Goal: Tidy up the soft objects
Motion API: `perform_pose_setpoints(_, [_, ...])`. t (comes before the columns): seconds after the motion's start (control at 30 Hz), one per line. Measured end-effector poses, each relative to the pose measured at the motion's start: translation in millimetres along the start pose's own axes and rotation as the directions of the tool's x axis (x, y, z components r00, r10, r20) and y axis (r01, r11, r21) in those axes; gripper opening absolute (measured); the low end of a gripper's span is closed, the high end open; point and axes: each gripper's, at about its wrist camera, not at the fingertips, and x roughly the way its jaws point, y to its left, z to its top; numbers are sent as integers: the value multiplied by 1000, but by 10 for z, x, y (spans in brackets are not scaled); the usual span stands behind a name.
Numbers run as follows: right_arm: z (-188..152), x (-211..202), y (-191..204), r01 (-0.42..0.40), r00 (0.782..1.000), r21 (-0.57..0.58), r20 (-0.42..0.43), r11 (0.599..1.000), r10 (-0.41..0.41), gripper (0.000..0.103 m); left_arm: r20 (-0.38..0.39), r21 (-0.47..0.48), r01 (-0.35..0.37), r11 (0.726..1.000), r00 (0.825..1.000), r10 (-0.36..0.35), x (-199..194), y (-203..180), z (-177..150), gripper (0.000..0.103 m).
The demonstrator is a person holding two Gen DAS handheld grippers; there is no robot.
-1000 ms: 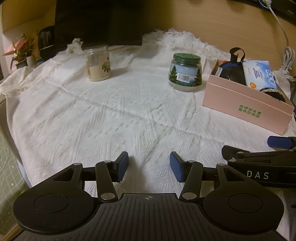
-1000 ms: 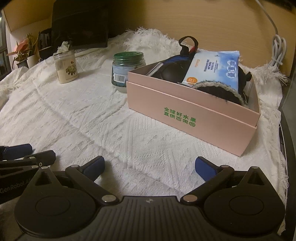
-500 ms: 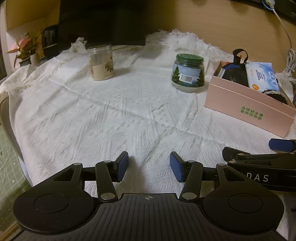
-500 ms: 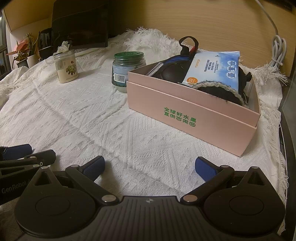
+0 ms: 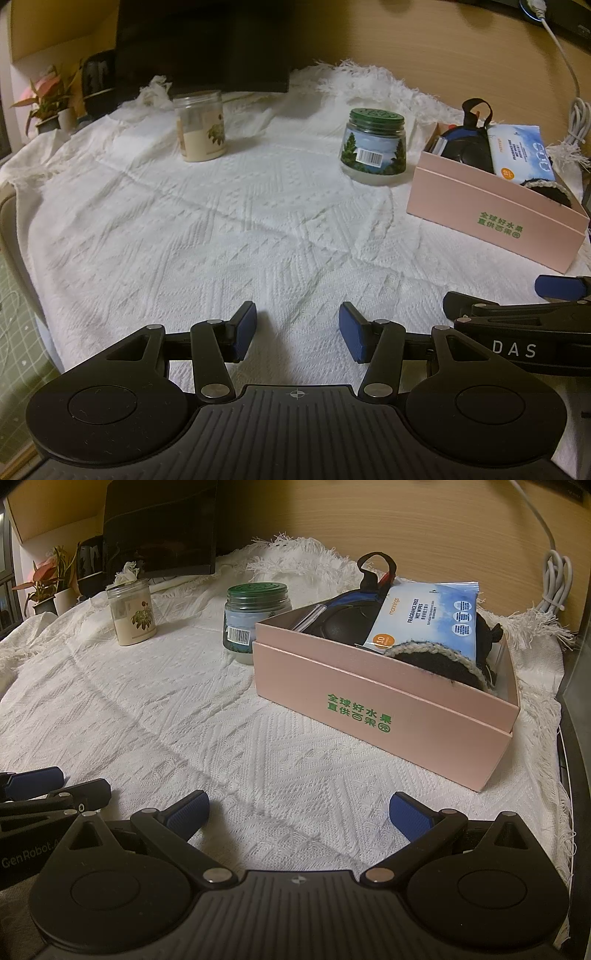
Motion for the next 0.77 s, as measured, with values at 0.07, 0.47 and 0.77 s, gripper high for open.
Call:
perform_pose_setpoints(0.07, [0,-2,-10,0,1000,0,0,1000,0,103,0,-2,1,1000,1000,-1,-4,-4,-2,55])
perform_pose_setpoints(0.47, [0,0,8,0,1000,0,0,1000,0,103,-5,-5,-6,1000,1000,6,13,-5,6,55])
perform_pose_setpoints(0.77, [0,0,9,0,1000,-1,0,1000,0,103,-15,1,-10,1000,1000,10,14,-14,28,55])
